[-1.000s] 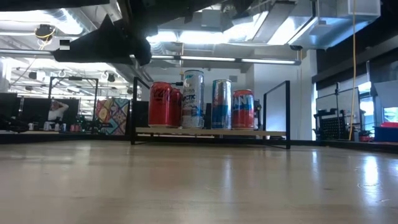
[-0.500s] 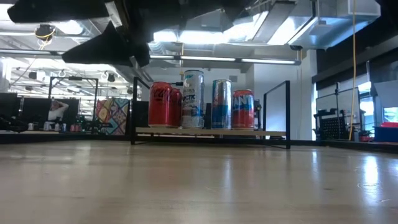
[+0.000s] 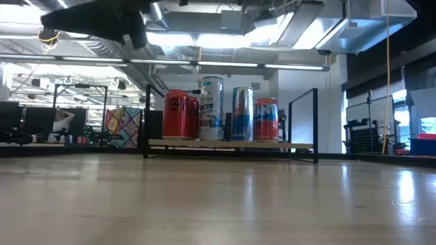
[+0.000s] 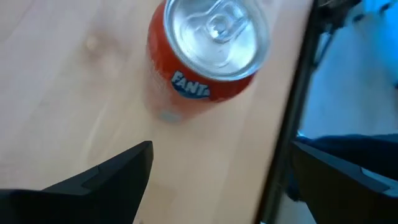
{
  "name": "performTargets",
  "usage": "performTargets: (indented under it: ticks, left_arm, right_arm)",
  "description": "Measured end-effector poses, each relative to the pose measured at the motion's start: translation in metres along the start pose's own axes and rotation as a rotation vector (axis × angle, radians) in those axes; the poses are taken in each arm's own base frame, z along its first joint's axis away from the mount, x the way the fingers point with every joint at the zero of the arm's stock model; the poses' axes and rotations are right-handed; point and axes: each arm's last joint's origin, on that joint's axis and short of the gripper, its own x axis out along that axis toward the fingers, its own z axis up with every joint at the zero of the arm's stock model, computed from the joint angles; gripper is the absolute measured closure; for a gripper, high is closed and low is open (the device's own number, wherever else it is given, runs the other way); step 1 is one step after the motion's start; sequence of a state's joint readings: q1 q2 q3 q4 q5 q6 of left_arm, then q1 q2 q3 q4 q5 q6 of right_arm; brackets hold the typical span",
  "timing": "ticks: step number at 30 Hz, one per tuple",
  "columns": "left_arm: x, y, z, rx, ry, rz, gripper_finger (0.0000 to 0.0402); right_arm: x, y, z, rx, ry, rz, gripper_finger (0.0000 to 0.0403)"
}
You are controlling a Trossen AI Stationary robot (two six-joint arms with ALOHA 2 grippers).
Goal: Place canned beverage on shelf
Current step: Put the orange soda can on the shelf and align it with the other orange soda can
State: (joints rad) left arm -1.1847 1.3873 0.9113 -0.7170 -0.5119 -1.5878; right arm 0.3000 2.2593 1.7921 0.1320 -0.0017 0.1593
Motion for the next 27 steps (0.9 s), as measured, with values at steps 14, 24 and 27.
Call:
performTargets:
  ticks: [14,24,27]
  left_arm:
    - [0.043,0.002,-0.009,0.061,-0.120,0.169,0.0037]
    - [0.041,0.013,-0.007,0.119,-0.118,0.281,0.0036]
    - [0.042,0.015,-0.005,0.122,-0.124,0.299,0.0036]
  right_arm:
    - [0.030,0.004,-0.001,-0.003,-0.036,0.022,0.0024]
    - [0.056,0.005,-0.033,-0.010,-0.102,0.052,0.0024]
    - [0.058,0.001,-0.038,-0.008,-0.095,0.001,0.0024]
